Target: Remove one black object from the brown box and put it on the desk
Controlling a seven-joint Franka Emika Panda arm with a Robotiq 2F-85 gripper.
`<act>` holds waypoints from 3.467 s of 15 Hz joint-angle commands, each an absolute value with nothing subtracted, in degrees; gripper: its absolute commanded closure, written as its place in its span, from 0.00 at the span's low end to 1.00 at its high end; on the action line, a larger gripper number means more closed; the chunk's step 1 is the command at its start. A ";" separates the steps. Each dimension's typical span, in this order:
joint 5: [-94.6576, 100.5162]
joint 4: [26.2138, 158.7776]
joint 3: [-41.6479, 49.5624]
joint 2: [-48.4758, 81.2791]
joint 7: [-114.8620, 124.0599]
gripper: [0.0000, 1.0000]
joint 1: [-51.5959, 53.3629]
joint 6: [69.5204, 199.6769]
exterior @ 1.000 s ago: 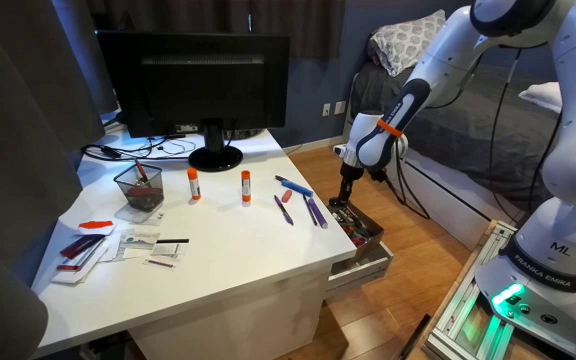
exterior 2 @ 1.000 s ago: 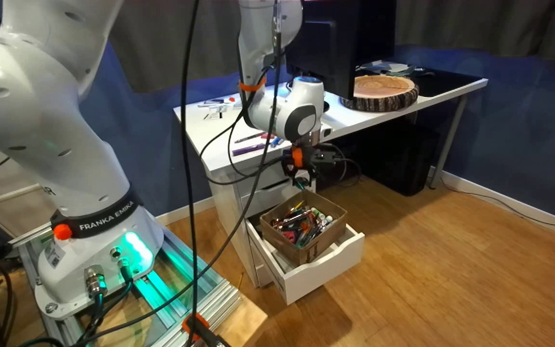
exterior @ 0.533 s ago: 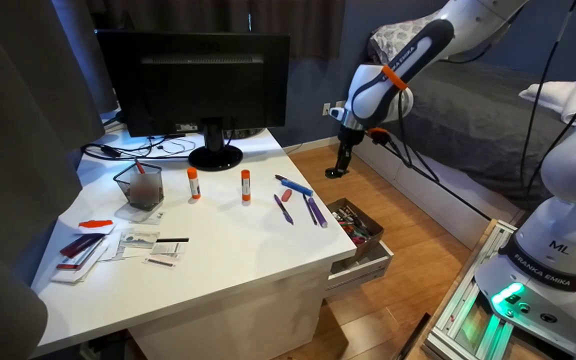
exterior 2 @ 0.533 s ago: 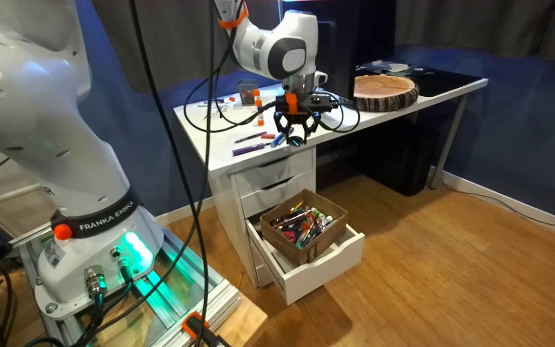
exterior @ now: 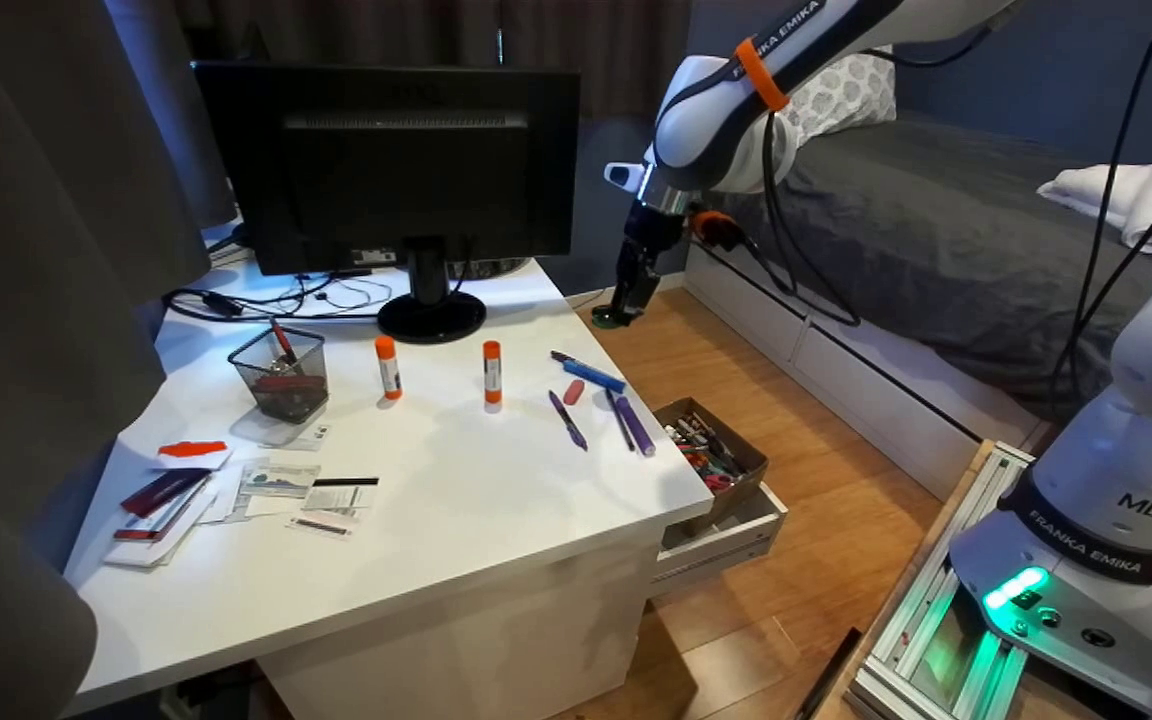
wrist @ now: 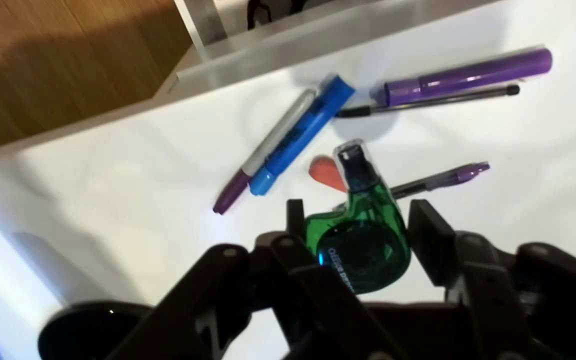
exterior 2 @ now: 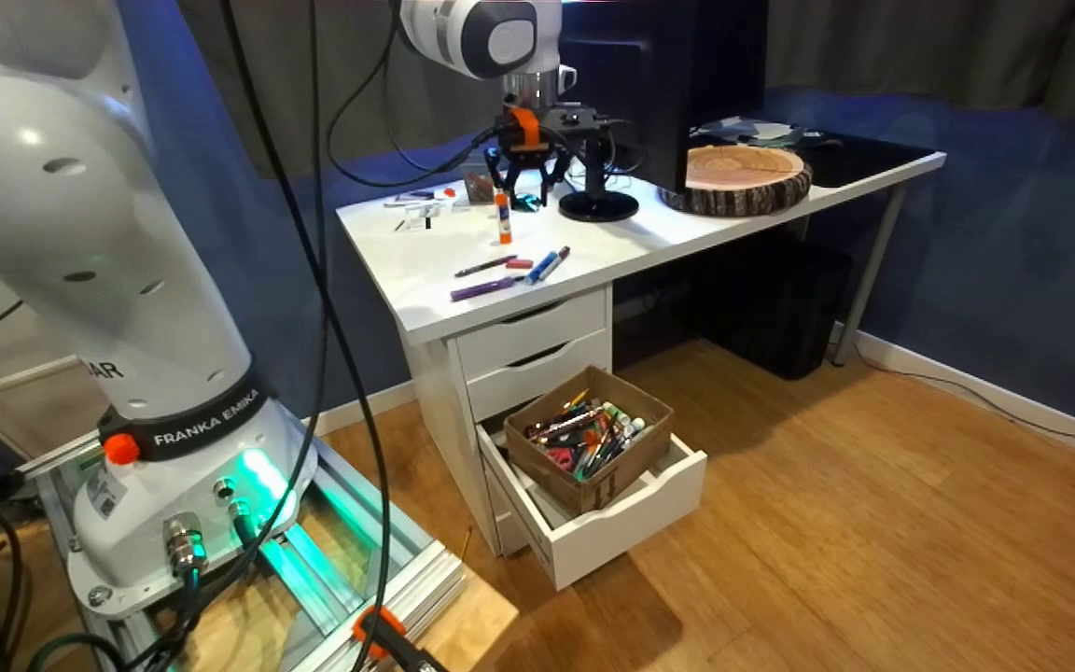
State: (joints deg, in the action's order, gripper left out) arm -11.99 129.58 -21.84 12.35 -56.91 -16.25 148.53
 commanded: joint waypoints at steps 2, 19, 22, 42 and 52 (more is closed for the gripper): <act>-14.04 129.13 -17.35 12.08 -58.42 0.46 -10.66 148.27; -11.64 114.81 -16.85 32.05 -62.47 0.71 -6.33 156.25; -10.75 112.54 -17.15 34.90 -62.06 0.71 -6.48 157.54; -10.85 116.25 -21.93 25.98 -61.12 0.00 -10.67 144.83; -15.20 140.10 -8.00 -3.69 -48.26 0.00 -7.73 128.39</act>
